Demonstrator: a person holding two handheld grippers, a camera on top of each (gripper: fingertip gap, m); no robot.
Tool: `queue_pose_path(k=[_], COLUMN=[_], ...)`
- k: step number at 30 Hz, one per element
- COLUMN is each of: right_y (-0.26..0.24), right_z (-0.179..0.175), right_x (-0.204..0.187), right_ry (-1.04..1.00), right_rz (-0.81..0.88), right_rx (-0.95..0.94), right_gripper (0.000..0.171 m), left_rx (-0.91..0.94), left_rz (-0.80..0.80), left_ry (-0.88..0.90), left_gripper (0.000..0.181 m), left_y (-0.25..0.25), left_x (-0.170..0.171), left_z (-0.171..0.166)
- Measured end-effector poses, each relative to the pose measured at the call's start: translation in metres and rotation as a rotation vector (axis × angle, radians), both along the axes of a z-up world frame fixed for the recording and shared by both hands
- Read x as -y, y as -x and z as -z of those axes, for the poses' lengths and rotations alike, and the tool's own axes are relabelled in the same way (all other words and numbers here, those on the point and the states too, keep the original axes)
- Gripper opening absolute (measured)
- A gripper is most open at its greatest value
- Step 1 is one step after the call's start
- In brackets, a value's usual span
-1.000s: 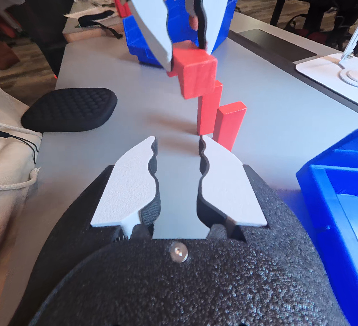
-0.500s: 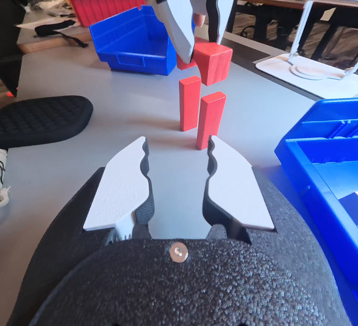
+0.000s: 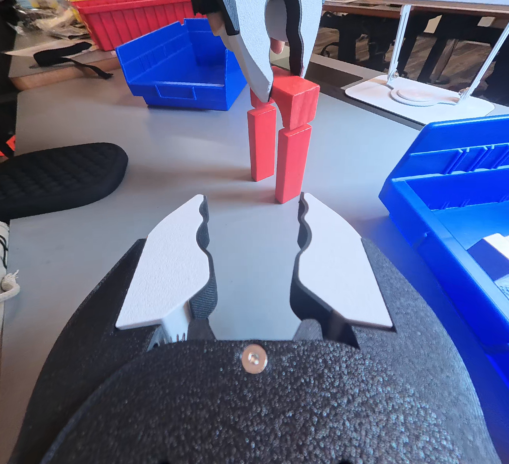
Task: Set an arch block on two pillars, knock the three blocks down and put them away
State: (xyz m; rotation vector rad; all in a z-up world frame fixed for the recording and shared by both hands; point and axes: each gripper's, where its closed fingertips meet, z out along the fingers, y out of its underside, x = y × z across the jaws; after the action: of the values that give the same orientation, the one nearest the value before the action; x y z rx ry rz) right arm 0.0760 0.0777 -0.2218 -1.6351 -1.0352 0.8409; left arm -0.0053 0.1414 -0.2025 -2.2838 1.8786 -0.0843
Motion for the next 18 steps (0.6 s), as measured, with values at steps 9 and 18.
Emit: queue_pose_path(k=[9,18], right_y=[-0.0010,-0.0014], right_z=[-0.0004,-0.0011], right_x=[-0.0011,-0.0012], right_ry=[0.011,0.021], right_rz=[0.000,-0.005], right_rx=[-0.010,-0.019], right_gripper=[0.063,0.063], left_rx=[-0.008,-0.003], left_rz=[0.004,0.014], left_ry=[-0.006,-0.005], left_gripper=[0.033,0.033], left_y=[0.0014,-0.0001], left_x=[-0.0011,-0.0004], left_z=[0.0046,0.0053])
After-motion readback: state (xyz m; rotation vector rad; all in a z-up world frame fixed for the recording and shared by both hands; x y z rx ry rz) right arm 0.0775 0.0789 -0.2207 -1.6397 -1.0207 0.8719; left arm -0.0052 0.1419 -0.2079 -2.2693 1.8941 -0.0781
